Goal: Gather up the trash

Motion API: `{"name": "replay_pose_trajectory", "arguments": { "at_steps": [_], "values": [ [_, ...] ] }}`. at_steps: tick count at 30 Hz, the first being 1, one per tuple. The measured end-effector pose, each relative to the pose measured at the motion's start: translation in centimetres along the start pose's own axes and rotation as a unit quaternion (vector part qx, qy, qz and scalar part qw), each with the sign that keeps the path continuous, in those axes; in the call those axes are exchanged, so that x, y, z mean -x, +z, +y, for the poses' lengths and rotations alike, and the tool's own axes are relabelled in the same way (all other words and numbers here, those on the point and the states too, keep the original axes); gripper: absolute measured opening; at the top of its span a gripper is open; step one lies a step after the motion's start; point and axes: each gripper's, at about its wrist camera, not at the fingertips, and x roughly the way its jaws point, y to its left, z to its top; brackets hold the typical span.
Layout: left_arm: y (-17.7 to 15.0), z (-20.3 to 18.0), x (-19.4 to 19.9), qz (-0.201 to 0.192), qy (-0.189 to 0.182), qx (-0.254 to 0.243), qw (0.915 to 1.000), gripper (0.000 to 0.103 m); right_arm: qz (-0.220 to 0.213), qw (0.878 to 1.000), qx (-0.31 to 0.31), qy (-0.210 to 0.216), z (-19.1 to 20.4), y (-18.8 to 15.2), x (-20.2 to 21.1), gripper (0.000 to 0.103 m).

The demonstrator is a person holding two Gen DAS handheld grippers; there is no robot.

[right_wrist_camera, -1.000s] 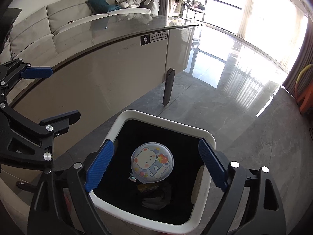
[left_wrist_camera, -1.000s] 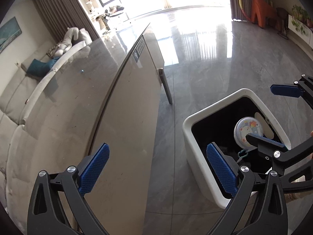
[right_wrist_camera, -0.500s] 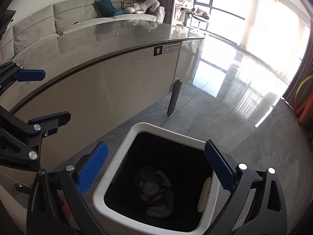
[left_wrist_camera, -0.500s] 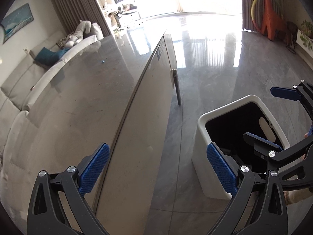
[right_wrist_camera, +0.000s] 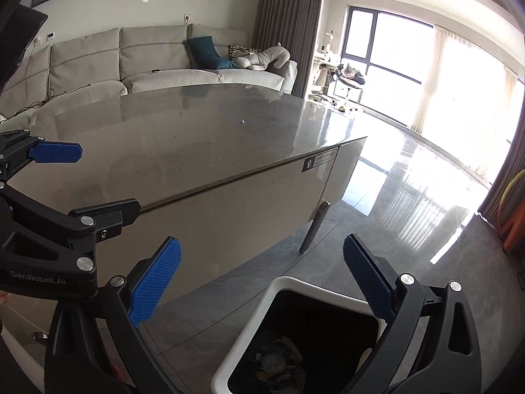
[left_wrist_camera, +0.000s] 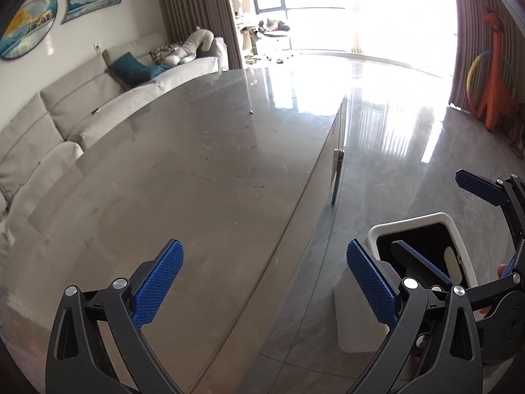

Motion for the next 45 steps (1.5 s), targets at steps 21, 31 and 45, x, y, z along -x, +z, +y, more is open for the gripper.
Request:
{"name": "replay_pose_trajectory", "arguments": {
  "at_steps": [21,31,45],
  "values": [
    [0.7,13.4,5.6,-0.043,0.137,0.13,0.981,0.098,-0.087,0.99,0.055,0.093,9.9,10.4,-1.3,0.098],
    [-0.2,18.8,7.0,-0.055,0.217,0.149,0.9632,0.098,-0.091,0.983,0.061,0.145,14.3,12.6,-2.2,0.098],
    [-0.1,18.2,6.4,-0.047,0.239,0.131,0.9609,0.098,-0.094,0.984,0.025,0.146,12.6,12.8,-2.0,0.098]
  ]
}}
